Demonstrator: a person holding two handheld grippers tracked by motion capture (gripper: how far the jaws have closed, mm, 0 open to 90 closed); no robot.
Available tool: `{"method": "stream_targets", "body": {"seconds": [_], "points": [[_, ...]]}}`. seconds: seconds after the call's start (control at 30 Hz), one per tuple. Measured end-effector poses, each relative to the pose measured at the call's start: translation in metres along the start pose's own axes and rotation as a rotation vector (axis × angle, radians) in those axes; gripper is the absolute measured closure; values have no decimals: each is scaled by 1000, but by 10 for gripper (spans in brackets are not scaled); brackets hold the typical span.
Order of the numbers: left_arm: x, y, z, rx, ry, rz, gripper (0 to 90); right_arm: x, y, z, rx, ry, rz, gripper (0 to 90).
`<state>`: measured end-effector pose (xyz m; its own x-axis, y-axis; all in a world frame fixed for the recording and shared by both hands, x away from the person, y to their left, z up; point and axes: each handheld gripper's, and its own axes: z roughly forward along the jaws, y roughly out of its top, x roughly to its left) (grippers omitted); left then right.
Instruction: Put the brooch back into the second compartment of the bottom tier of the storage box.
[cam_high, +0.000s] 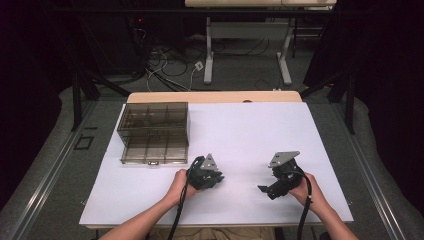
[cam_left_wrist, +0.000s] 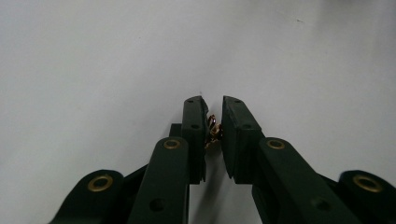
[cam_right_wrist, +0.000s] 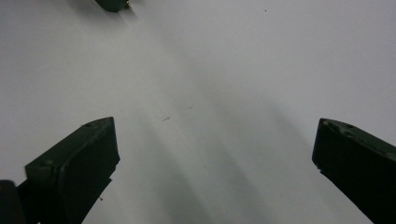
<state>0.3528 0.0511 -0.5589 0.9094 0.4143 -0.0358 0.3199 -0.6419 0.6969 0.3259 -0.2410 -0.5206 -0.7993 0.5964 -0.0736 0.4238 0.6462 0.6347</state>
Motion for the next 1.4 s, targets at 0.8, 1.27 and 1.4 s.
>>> {"method": "stream_targets", "body": {"seconds": [0.8, 1.27, 1.4], "points": [[3, 1, -6, -22, 5, -6, 814, 0, -1, -1, -5, -6, 0, 0], [4, 0, -14, -53, 43, -26, 813, 0, -1, -2, -6, -9, 1, 0], [5, 0, -18, -55, 46, -27, 813, 0, -1, -2, -7, -9, 1, 0]]}}
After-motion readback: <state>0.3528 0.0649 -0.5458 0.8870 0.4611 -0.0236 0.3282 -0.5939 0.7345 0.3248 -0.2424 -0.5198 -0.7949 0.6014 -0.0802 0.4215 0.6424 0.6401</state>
